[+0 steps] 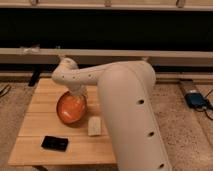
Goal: Drag the ceramic bowl in a circle
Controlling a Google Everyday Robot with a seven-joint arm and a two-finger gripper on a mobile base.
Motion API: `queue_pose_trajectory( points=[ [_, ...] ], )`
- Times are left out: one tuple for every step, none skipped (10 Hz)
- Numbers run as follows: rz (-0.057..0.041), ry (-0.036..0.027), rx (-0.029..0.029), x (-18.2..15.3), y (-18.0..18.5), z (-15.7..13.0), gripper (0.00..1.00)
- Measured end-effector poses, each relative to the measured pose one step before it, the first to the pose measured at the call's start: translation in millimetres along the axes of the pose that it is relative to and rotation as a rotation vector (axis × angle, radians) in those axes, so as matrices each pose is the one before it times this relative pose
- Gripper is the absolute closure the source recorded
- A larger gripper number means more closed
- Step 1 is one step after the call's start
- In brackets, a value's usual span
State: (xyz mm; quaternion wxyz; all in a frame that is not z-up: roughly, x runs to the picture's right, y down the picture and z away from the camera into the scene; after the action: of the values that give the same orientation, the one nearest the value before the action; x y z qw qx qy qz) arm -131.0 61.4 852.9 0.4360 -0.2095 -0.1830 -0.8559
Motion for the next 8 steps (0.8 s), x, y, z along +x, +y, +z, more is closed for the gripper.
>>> queue_pose_trajectory(
  points=[
    [-0.02267, 0.00656, 0.00561, -5.79, -9.41, -6.57, 1.00],
    [-0.02010, 0.00794, 0.00530, -1.34, -6.82, -5.02, 1.00],
    [-0.01786, 0.00827, 0.00407, 1.50, -5.25, -4.58, 1.00],
    [-0.02069, 0.01149, 0.00491, 4.54, -7.68, -5.01, 1.00],
    [-0.02227, 0.01277, 0.00481, 6.46, -9.35, -4.91, 1.00],
    [-0.01817, 0.00993, 0.00129, 5.93, -7.48, -3.28, 1.00],
    [-0.03051, 0.01494, -0.00050, 9.37, -12.35, -4.98, 1.00],
    [-0.02643, 0.01194, -0.00226, 7.87, -10.33, -3.59, 1.00]
  ],
)
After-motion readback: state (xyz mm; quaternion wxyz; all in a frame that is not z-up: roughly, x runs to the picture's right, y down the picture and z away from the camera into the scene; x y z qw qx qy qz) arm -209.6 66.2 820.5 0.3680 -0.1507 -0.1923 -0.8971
